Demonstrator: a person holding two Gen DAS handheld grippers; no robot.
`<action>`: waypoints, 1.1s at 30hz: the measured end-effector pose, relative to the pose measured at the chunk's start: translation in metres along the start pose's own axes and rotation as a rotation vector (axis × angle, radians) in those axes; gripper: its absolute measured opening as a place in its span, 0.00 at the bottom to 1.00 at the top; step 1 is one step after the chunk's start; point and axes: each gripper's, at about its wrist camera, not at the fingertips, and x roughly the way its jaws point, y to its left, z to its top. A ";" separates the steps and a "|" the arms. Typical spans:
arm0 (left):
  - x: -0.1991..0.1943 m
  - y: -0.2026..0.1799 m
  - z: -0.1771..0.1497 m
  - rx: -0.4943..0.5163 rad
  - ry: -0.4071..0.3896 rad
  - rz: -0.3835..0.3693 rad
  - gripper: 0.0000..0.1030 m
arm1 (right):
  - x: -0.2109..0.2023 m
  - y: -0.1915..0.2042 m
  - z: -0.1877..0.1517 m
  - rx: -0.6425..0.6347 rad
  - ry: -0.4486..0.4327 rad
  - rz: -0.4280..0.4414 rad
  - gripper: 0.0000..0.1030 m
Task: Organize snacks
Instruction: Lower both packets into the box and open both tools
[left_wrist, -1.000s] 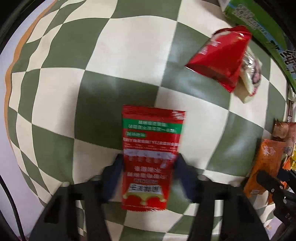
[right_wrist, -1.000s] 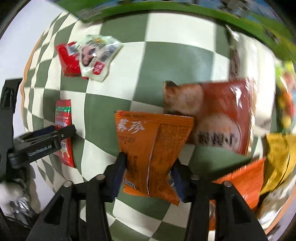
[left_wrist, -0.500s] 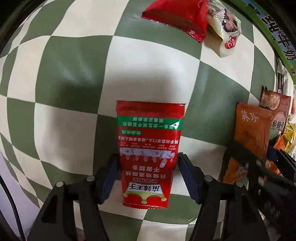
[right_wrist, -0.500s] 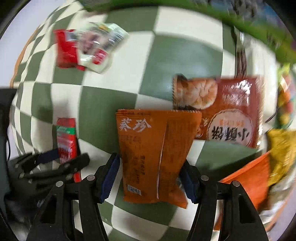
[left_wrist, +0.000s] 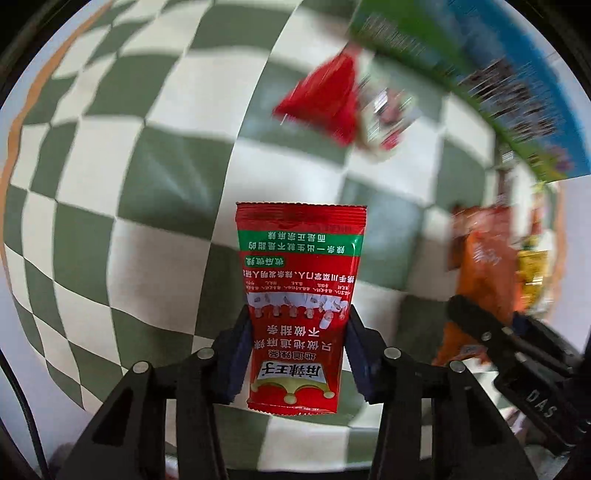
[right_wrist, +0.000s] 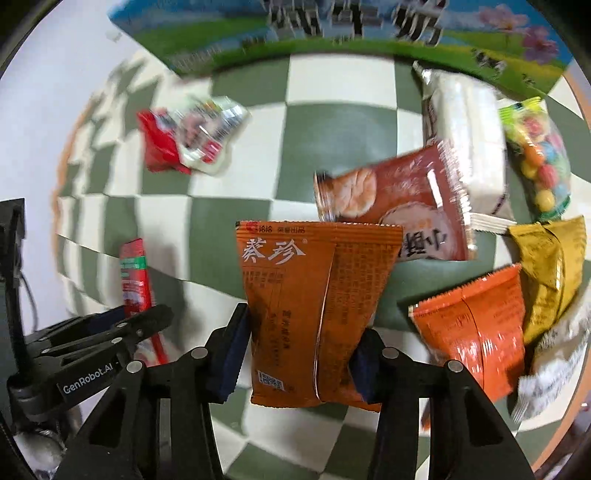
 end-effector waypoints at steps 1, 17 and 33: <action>-0.014 -0.004 0.000 0.006 -0.021 -0.021 0.42 | -0.011 -0.002 0.000 0.004 -0.017 0.024 0.49; -0.180 -0.148 0.194 0.241 -0.348 -0.081 0.42 | -0.183 -0.021 0.143 0.064 -0.363 0.051 0.49; -0.068 -0.172 0.346 0.221 -0.172 0.143 0.42 | -0.126 -0.087 0.313 0.088 -0.294 -0.129 0.49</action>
